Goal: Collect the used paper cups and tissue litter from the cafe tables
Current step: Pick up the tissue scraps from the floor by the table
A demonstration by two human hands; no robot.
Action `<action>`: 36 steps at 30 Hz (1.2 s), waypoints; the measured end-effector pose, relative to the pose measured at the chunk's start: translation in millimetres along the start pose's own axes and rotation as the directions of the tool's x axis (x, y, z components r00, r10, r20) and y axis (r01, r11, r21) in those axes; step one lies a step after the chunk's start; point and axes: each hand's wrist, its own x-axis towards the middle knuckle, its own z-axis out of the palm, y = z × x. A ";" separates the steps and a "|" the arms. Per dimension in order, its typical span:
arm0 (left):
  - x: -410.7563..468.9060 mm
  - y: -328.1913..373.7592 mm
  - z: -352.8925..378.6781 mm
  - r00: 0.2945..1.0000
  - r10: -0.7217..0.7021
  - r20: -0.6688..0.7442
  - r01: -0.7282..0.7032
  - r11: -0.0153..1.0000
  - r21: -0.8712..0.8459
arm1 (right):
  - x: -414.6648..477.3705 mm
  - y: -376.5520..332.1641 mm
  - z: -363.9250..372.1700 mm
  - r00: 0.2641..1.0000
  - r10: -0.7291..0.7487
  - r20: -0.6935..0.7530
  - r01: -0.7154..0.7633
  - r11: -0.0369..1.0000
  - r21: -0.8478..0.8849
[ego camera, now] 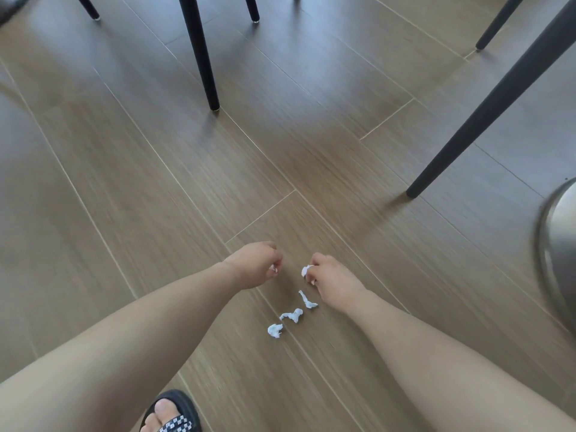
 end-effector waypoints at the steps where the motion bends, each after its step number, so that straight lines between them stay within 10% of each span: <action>1: 0.7 0.7 -0.9 1.000 0.005 -0.007 -0.005 1.000 0.005 | -2.1 3.5 -0.8 1.000 0.009 -0.017 -0.008 1.000 0.030; 13: 13.8 15.9 -9.4 1.000 0.025 0.002 -0.026 0.997 0.073 | -31.4 -2.3 7.6 0.996 -0.083 0.042 0.076 0.987 0.144; 24: 8.3 17.3 -12.7 0.999 0.040 0.020 -0.042 0.995 0.089 | -40.5 -23.4 18.5 0.979 -0.191 0.067 0.199 0.967 -0.158; 36: 4.4 11.3 -14.1 0.999 0.036 -0.003 -0.036 0.995 0.092 | -48.0 -28.5 34.0 0.853 -0.488 0.187 0.511 0.705 -0.492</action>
